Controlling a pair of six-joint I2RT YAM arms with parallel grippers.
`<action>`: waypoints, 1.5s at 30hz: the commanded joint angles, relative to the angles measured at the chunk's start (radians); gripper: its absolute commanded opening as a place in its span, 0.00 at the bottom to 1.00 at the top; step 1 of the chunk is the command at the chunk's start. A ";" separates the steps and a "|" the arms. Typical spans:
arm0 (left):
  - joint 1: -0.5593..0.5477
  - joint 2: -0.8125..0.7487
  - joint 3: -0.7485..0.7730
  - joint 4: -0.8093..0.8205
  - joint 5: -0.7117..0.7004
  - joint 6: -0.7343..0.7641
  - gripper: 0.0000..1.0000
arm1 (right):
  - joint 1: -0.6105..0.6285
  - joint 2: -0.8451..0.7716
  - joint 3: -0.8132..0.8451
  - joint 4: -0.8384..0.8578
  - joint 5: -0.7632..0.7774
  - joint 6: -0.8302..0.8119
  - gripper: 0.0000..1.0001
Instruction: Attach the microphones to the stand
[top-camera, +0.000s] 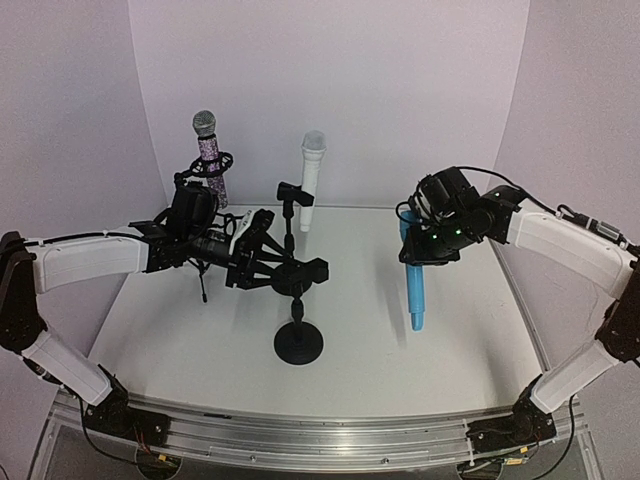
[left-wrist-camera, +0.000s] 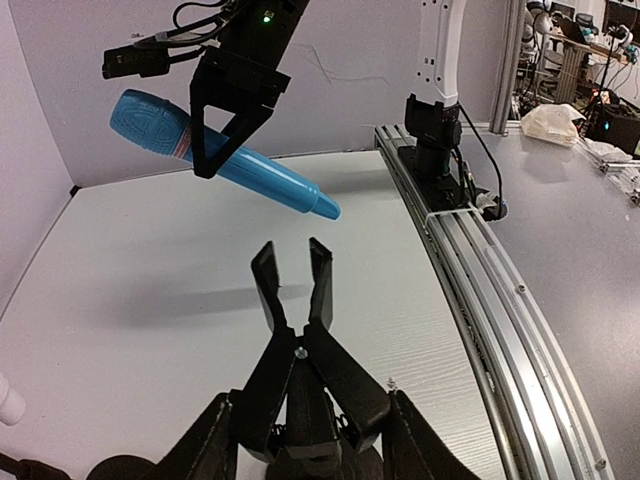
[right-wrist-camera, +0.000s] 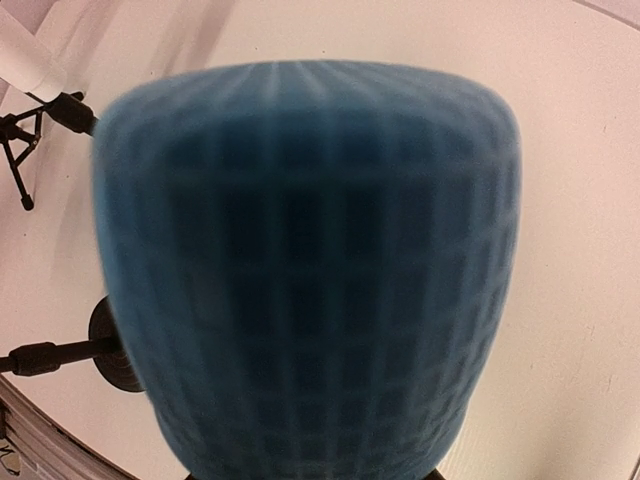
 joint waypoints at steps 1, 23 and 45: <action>-0.004 -0.008 0.023 -0.006 0.028 0.031 0.40 | 0.005 -0.041 0.005 0.034 -0.009 -0.011 0.00; -0.004 -0.017 0.010 -0.013 0.069 0.068 0.00 | 0.256 -0.137 -0.249 0.958 -0.287 -0.438 0.00; -0.004 -0.005 0.015 0.010 0.062 0.025 0.00 | 0.264 -0.076 -0.376 1.210 -0.374 -0.392 0.00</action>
